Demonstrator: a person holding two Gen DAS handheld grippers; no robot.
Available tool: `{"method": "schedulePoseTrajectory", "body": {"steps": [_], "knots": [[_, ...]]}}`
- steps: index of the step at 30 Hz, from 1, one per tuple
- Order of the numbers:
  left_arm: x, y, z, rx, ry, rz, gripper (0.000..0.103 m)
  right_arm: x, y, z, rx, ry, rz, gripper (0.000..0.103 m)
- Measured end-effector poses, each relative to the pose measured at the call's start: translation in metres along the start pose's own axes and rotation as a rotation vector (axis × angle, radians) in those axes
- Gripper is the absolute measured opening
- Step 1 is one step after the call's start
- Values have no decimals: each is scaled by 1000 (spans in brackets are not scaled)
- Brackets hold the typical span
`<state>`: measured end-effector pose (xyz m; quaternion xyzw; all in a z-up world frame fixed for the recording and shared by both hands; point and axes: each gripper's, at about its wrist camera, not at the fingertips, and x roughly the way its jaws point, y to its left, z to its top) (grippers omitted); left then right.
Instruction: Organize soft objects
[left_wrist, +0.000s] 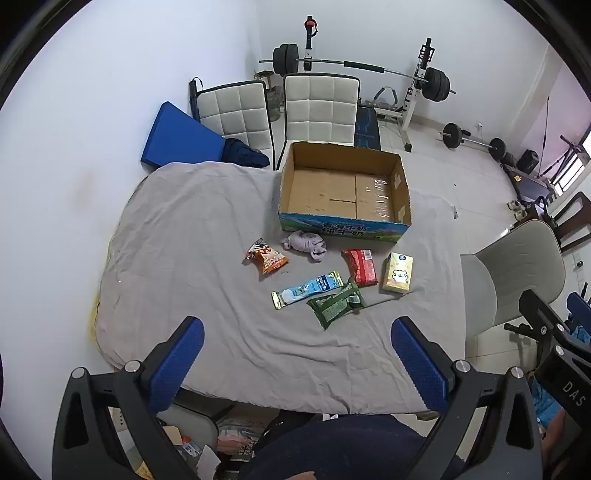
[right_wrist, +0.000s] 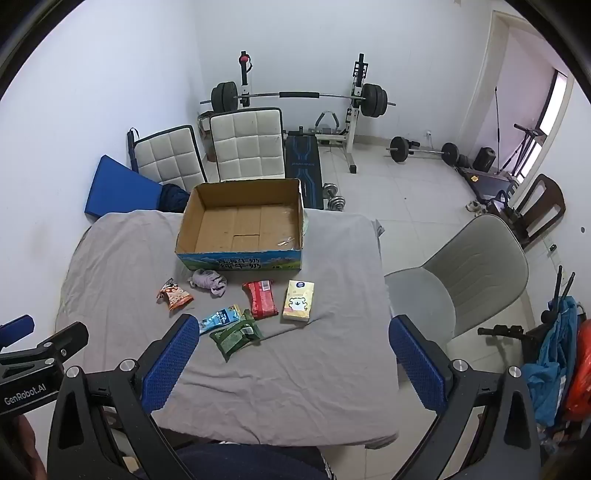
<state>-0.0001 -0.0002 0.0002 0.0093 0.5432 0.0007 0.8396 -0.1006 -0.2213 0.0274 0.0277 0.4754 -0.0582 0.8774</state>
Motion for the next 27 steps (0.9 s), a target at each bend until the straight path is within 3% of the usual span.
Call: {"method": "schedulePoseTrajectory", "body": {"steps": [27], "knots": [[-16, 2, 8, -1, -42, 3, 103, -8, -1, 1, -5, -23, 12, 103]]}}
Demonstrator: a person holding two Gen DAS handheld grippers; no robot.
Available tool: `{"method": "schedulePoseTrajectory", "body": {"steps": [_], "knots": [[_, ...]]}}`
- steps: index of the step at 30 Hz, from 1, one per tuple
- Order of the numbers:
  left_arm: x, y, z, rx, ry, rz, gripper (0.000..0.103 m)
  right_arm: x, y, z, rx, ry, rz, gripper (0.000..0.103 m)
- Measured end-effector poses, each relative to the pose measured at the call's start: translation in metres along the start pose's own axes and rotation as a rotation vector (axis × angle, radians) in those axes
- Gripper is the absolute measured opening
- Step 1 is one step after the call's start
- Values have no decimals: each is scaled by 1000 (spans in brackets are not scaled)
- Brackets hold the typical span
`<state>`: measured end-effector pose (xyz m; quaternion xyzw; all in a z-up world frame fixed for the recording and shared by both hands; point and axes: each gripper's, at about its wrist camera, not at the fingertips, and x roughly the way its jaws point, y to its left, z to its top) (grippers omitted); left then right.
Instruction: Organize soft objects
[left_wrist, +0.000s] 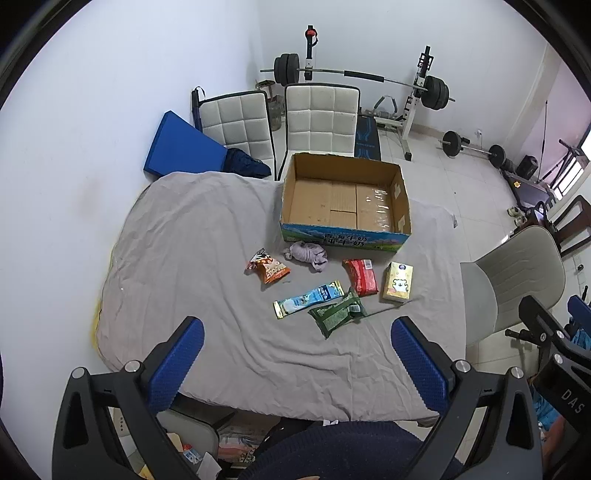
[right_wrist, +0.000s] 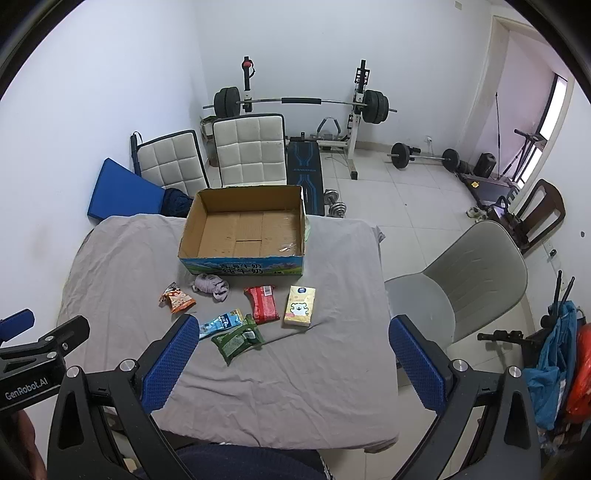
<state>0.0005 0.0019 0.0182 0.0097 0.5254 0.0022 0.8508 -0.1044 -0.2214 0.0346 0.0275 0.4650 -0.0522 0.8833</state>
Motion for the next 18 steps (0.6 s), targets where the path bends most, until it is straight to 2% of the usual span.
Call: {"method": "schedulePoseTrajectory", "body": {"steps": [18], "knots": [[-5, -4, -4, 1, -23, 0, 103, -3, -2, -2, 1, -14, 6, 103]]}}
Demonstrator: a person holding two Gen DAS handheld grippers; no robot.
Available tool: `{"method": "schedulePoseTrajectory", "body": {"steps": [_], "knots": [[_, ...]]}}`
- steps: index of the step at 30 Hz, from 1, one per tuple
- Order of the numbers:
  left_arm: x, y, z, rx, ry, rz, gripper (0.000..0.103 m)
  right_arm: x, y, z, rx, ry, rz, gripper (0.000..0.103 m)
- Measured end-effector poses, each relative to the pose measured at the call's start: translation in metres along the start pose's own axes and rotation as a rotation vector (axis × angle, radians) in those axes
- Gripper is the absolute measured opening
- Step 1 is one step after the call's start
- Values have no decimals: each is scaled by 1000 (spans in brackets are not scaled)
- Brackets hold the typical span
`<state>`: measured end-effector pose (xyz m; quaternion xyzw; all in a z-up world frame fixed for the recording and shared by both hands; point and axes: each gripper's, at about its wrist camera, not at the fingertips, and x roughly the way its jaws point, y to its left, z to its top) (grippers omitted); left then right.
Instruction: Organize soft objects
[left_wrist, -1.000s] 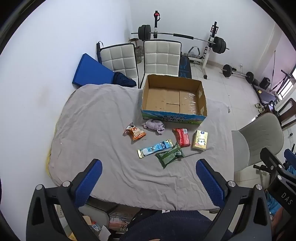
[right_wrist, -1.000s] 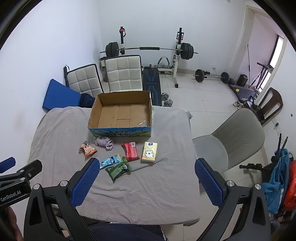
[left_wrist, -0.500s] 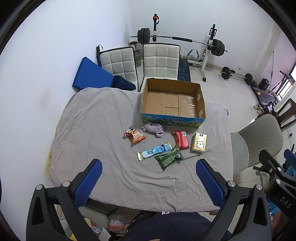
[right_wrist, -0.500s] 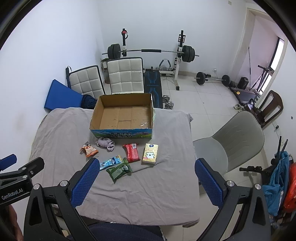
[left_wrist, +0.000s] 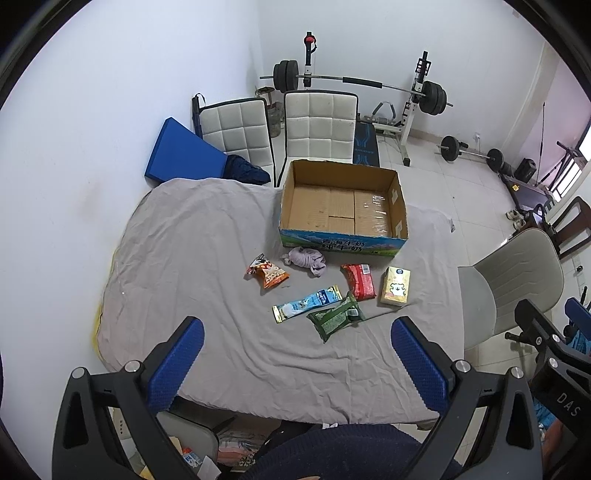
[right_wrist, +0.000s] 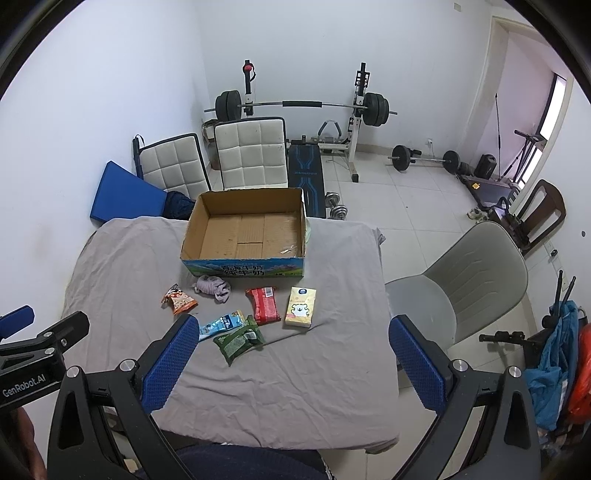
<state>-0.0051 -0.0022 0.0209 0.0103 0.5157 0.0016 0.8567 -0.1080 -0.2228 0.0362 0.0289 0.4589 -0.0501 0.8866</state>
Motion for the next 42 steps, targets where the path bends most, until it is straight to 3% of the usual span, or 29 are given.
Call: {"method": "schedulePoseTrajectory", "body": {"steps": [42], "knots": [[-3, -8, -1, 3, -22, -8, 103, 1, -1, 0, 4, -27, 9, 103]]}}
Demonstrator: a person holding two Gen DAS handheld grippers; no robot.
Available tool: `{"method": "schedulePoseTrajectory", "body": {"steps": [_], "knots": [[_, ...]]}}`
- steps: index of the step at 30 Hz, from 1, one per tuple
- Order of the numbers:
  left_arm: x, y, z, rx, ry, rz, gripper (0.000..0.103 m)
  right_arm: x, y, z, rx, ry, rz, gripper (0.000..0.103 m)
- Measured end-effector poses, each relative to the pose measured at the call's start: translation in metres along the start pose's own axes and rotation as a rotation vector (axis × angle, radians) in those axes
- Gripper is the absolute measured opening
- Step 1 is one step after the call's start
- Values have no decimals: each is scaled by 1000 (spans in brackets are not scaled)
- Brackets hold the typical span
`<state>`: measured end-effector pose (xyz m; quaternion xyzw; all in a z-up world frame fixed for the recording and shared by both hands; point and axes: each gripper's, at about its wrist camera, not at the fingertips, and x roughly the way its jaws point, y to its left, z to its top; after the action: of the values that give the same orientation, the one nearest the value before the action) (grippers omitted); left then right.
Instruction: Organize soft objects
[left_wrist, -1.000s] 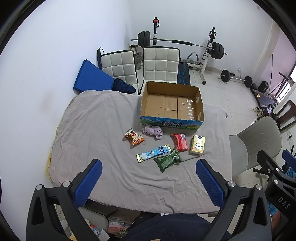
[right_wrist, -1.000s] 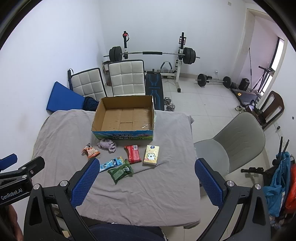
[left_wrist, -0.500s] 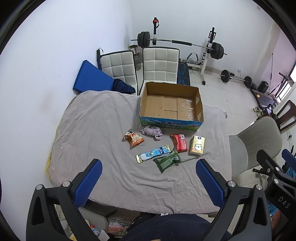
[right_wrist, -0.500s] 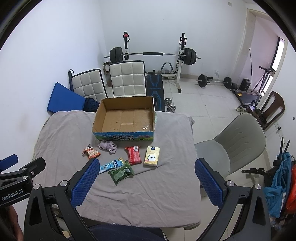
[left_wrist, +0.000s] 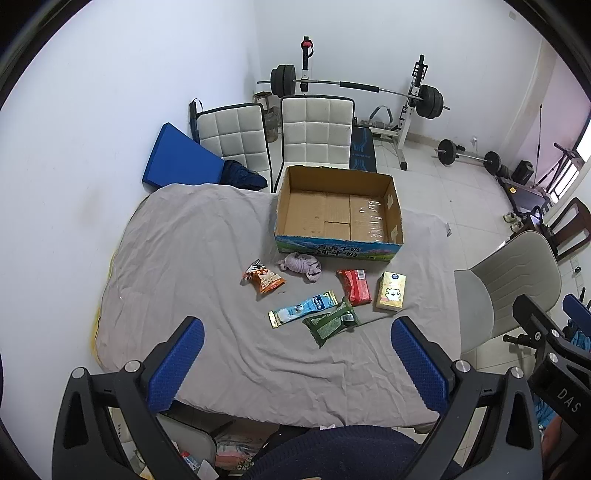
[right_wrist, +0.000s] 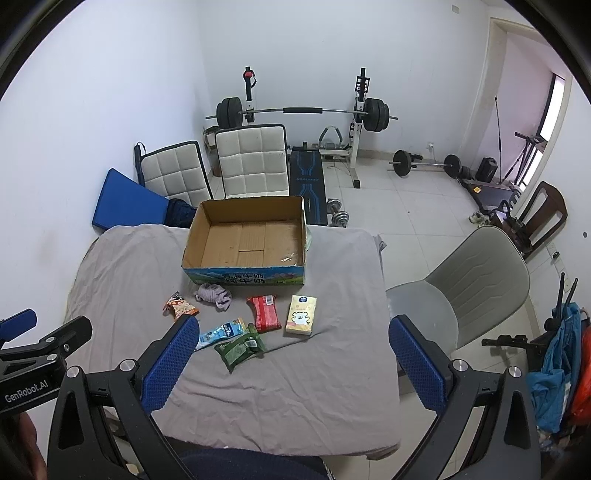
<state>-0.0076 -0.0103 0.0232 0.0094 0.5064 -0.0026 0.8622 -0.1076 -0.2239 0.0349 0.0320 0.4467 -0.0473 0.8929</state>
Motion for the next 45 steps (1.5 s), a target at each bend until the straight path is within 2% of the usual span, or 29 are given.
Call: {"method": "schedulePoseTrajectory", "body": {"steps": [16, 21, 26, 30, 35, 37, 40, 45], "knots": [[-3, -6, 0, -3, -11, -5, 103, 1, -2, 3, 5, -3, 6, 103], [21, -7, 9, -5, -11, -10, 103, 24, -14, 12, 53, 49, 40, 103], [74, -5, 22, 29, -13, 5, 103, 93, -40, 16, 121, 155, 53, 103], [141, -12, 29, 118, 62, 25, 103, 179, -54, 12, 144, 266, 64, 103], [256, -42, 19, 276, 259, 61, 102, 311, -58, -15, 131, 466, 66, 103], [296, -53, 7, 311, 334, 32, 101, 357, -55, -29, 116, 530, 74, 103], [350, -73, -16, 354, 450, -17, 99, 408, -49, -47, 114, 609, 75, 103], [412, -101, -49, 445, 569, -54, 94, 476, -49, -64, 159, 705, 99, 101]]}}
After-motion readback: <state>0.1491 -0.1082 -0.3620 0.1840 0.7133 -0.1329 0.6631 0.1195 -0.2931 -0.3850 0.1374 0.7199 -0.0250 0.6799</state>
